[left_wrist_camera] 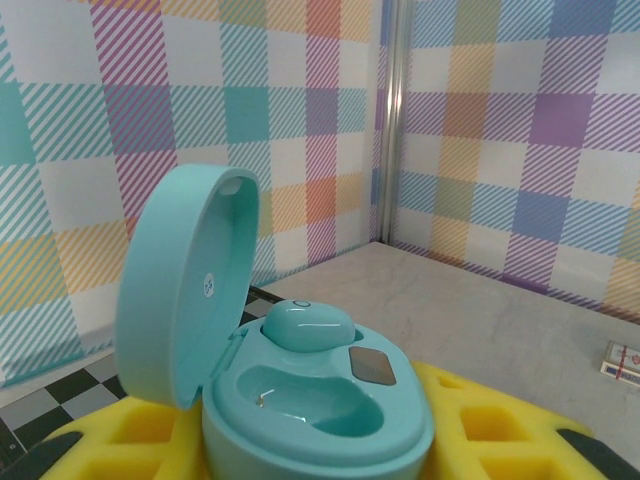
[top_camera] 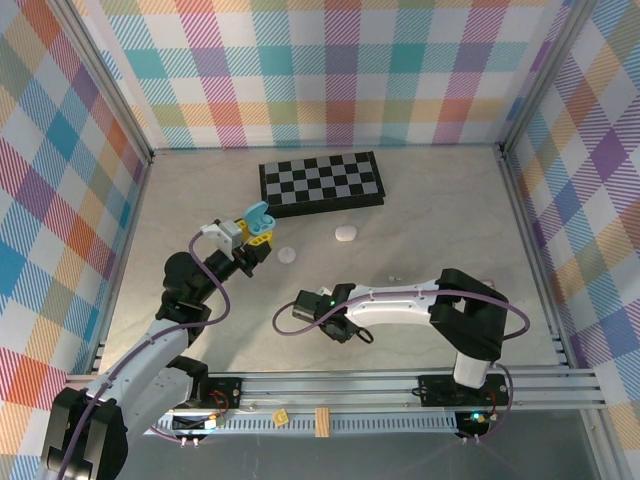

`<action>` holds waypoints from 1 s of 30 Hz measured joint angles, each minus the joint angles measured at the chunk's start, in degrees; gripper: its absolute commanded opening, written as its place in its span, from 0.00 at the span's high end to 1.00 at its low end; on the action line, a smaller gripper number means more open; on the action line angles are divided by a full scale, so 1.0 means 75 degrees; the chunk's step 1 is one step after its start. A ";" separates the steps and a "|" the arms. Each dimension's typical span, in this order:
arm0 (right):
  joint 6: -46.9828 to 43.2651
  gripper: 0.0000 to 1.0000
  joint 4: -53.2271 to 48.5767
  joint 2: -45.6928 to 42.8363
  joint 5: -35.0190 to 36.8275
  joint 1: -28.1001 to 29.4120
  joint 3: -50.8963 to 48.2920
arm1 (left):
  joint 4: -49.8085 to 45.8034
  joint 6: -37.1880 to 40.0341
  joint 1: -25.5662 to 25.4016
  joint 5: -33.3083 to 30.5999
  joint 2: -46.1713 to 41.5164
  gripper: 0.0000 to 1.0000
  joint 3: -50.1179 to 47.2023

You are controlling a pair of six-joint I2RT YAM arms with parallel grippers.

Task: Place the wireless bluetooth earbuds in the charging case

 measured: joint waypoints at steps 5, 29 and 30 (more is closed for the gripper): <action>0.0029 0.65 -0.0254 0.0277 0.0149 0.0000 0.0221 | 0.0000 -0.0003 0.0003 0.0000 0.0000 0.61 0.0000; 0.0428 0.79 -0.0239 -0.0289 -0.0335 -0.0580 0.0099 | 0.0254 -0.0029 0.0003 0.0323 0.0128 0.61 0.0000; 0.0446 0.79 -0.0137 -0.0562 -0.0501 -0.0699 0.0006 | 0.0315 -0.0032 0.0003 0.0356 0.0178 0.61 0.0000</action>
